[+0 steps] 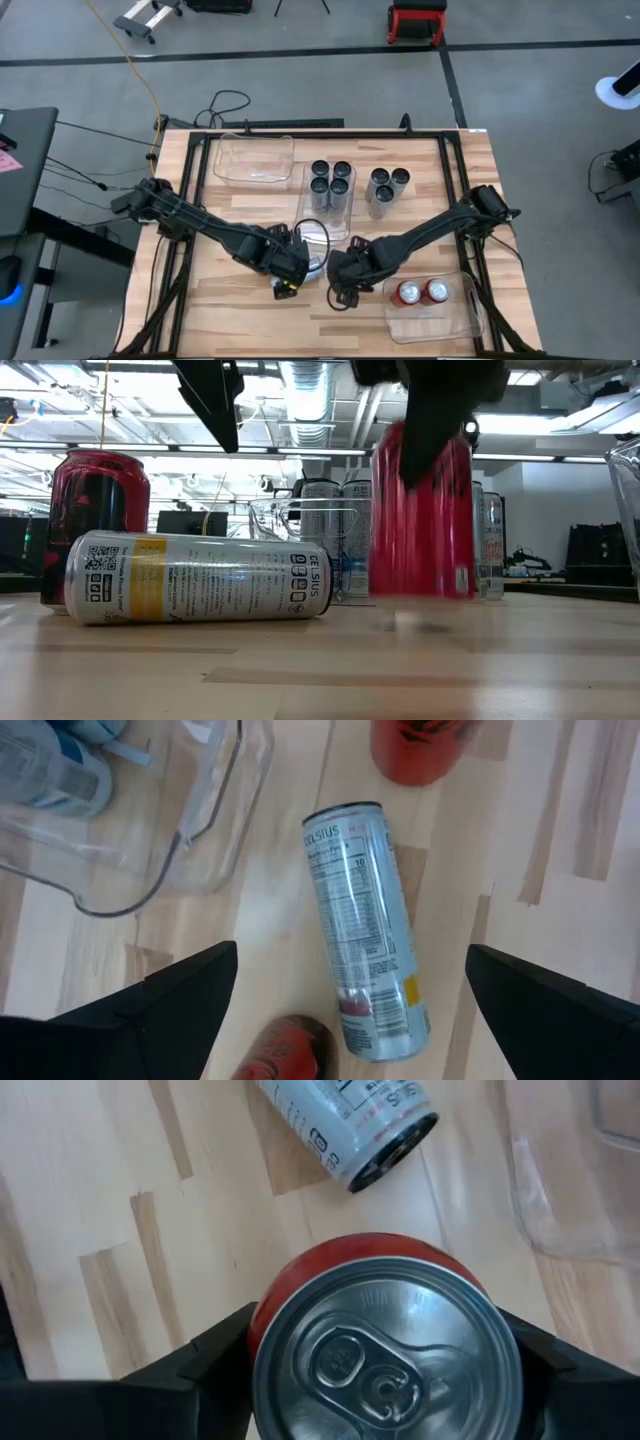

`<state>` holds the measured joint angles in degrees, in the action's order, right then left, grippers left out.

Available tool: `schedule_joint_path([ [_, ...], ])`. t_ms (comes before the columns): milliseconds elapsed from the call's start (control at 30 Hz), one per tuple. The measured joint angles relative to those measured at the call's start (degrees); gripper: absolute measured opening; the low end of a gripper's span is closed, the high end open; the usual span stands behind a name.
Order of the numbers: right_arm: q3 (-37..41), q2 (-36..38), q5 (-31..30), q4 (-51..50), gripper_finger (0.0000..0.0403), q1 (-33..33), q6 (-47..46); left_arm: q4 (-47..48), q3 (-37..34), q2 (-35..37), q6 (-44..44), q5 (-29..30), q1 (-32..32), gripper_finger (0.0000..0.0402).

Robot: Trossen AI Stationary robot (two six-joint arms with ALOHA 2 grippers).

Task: Sort soda cans
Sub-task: Put the red soda can into the bottom transparent bin

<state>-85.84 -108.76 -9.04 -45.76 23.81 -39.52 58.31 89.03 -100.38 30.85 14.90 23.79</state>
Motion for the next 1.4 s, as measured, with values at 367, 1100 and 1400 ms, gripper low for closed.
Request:
schedule_joint_path([
  [367,-0.09,13.3,-3.11,-2.41,0.0297,6.28,-9.26,-2.74,0.0,0.0,-0.31,2.71,-0.16,0.0371],
  [1100,-0.13,22.81,-3.92,-17.91,0.0297,31.84,-36.01,-10.33,0.0,0.0,-3.63,2.7,-4.25,0.037],
  [1400,-0.13,12.51,-8.87,-20.04,0.0297,34.72,-40.04,-10.44,0.0,0.0,-4.9,2.66,-6.04,0.037],
])
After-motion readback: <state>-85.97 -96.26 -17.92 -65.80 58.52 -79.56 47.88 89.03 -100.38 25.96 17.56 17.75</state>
